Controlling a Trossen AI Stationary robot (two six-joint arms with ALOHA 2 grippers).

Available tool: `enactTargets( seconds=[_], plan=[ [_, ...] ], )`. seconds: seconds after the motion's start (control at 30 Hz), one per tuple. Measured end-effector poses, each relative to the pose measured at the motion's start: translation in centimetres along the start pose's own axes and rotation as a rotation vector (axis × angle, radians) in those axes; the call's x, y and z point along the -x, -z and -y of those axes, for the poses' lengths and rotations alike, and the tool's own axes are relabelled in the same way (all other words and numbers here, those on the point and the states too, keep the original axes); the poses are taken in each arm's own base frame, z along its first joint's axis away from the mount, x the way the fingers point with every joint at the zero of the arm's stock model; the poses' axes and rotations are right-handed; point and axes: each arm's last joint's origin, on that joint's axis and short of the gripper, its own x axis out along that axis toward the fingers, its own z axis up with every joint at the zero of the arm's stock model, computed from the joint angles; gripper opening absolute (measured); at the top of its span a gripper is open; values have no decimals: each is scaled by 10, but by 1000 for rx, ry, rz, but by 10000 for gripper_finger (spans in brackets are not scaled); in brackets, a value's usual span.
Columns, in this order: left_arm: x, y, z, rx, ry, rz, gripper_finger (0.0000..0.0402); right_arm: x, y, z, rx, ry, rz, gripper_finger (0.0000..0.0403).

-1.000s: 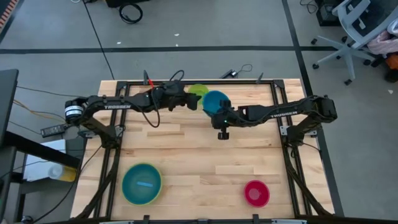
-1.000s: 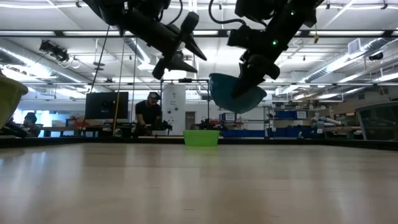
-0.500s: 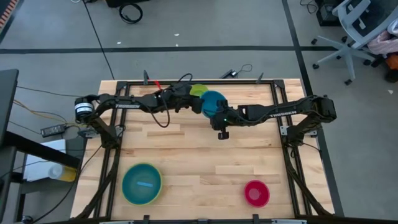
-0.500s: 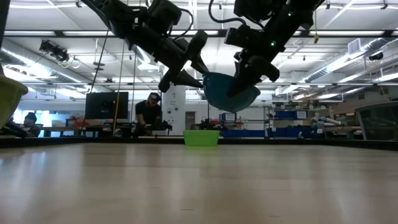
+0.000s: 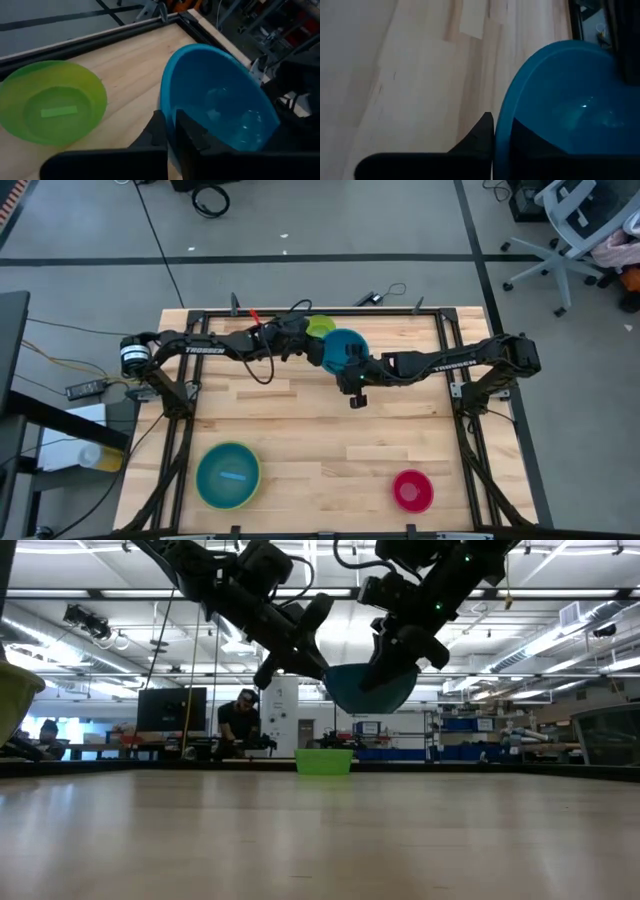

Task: Nest bowls inside each other
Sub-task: Stack the top blue bowl on top of the the light blue bowl

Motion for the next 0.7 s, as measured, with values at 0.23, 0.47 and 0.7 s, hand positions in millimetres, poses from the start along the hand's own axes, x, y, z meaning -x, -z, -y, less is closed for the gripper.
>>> enactTargets(
  seconds=[0.23,0.47,0.7],
  plan=[
    [1,-6,1,-28,-33,0,9,4,-9,-2,-44,140,32,80],
    [7,-29,0,-92,-92,-68,8,16,-18,5,-257,217,122,128],
    [43,-53,-10,-208,-163,-141,4,50,-19,26,-548,253,232,146]
  ],
)
